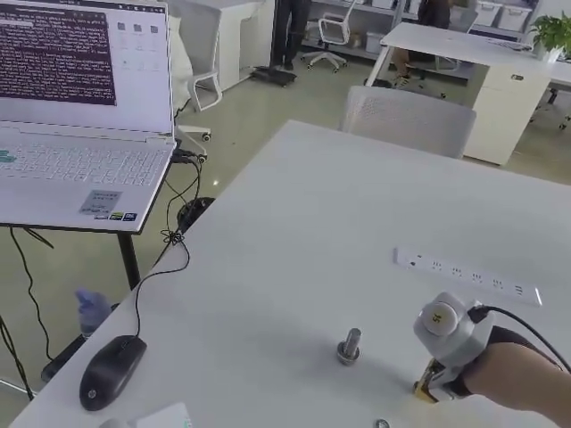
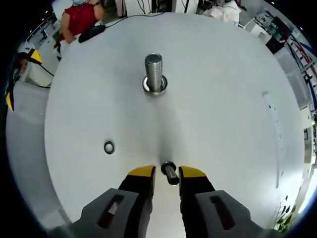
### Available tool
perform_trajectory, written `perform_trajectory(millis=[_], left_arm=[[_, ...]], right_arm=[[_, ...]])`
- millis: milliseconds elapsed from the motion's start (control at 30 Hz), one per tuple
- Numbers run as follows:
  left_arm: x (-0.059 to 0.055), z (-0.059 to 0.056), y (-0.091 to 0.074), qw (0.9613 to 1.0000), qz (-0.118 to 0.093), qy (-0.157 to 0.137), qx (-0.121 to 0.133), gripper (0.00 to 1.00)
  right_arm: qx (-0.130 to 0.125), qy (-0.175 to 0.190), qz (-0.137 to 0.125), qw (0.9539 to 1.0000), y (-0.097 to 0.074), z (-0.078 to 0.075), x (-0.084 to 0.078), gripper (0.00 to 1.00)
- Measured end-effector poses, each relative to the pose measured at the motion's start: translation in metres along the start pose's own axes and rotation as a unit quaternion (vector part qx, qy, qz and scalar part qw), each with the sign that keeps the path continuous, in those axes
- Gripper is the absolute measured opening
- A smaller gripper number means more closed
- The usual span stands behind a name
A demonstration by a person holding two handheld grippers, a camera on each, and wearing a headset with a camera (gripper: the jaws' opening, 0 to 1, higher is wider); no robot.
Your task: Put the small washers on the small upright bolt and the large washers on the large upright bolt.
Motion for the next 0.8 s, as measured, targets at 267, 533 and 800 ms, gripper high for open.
perform_trajectory(millis=[267,533,800], left_arm=[[0.002,0.002,-0.002,1.0,-0.001,0.004,0.005,0.75],[0.001,0.001,-0.006,1.0,-0.003,0.002,0.007,0.75],[0.01,-0.001,-0.006,0.9997,-0.018,0.011,0.01,0.77]], right_arm=[[-0.003,-0.006,0.0,1.0,-0.001,0.0,0.002,0.26],[-0.004,0.001,-0.006,1.0,-0.005,-0.001,0.006,0.26],[-0.009,0.004,-0.012,0.9999,-0.019,-0.002,0.008,0.26]])
Point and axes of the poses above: the centre of the closed fingertips' face, and the gripper's own axes: y roughly forward along the fingers, z roughly to its left, x roughly out of its top, the point moved 2 cm from there along -y, roughly backward along the fingers, and after that the axes turned 3 degrees about -z, right-handed, at the moved point
